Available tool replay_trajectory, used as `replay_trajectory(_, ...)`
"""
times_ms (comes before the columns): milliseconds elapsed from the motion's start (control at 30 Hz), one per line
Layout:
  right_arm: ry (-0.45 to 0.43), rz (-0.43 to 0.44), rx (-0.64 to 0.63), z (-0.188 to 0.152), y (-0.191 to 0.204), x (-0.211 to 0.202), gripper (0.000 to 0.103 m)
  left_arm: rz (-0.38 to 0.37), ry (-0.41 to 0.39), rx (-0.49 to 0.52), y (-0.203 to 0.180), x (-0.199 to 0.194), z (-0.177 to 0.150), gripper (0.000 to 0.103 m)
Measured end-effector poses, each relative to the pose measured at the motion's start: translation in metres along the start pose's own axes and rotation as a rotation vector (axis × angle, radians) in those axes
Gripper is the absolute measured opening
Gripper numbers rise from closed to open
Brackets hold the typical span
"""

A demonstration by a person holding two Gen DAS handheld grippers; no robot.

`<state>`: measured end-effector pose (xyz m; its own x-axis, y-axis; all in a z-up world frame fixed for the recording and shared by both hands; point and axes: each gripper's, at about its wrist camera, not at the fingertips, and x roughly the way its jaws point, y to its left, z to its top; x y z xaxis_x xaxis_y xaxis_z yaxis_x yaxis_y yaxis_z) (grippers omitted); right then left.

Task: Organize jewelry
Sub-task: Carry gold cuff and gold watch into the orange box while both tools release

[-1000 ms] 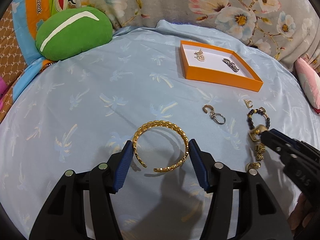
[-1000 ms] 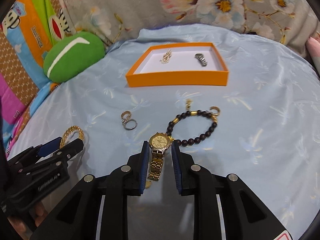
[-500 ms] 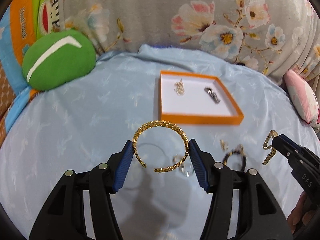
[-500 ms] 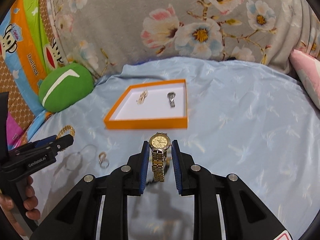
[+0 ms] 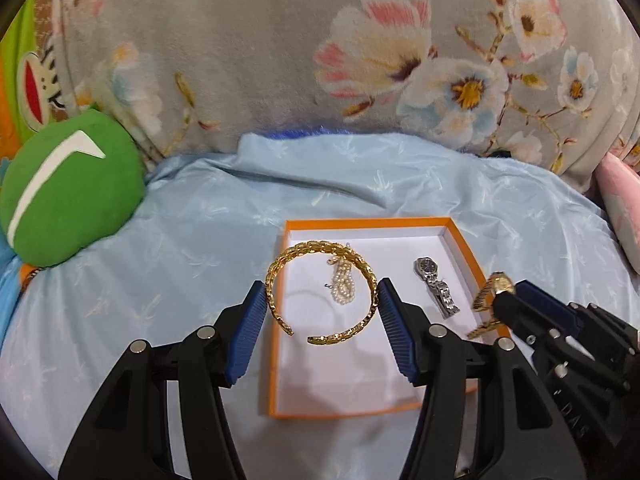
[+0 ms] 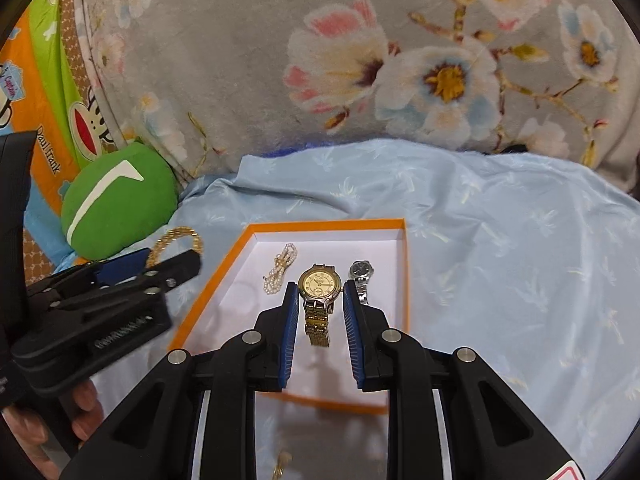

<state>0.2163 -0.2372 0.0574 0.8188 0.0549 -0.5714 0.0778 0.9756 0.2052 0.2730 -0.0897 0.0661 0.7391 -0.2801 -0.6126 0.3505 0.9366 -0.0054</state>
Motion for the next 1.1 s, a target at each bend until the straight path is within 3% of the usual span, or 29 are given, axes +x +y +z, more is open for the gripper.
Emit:
replay_trajectory(267, 0.102, -0.009, -0.01, -0.006, -0.004, 0.061, 0.021, 0.0, 0.096, -0.004, -0.003, 0.064, -0.005, 0.055)
replay_trajectory(467, 0.138, -0.012, -0.01, -0.006, -0.007, 0.075, 0.023, 0.01, 0.133, 0.002, -0.005, 0.084, -0.012, 0.055)
replay_trajectory(567, 0.112, -0.021, -0.031, -0.005, -0.004, 0.068, 0.023, -0.008, 0.147, -0.013, -0.004, 0.085, -0.014, 0.056)
replay_trajectory(700, 0.086, -0.03, -0.048, -0.009, 0.0, 0.049, 0.023, 0.025, 0.103, 0.005, -0.005, 0.071, -0.013, 0.057)
replay_trajectory(900, 0.02, -0.012, 0.005, -0.023, -0.011, -0.021, 0.023, -0.007, 0.024, -0.039, 0.015, 0.012, -0.017, 0.064)
replay_trajectory(1100, 0.008, -0.044, 0.009, -0.067, -0.016, -0.083, 0.024, -0.002, 0.006, -0.072, 0.035, -0.052, -0.056, 0.065)
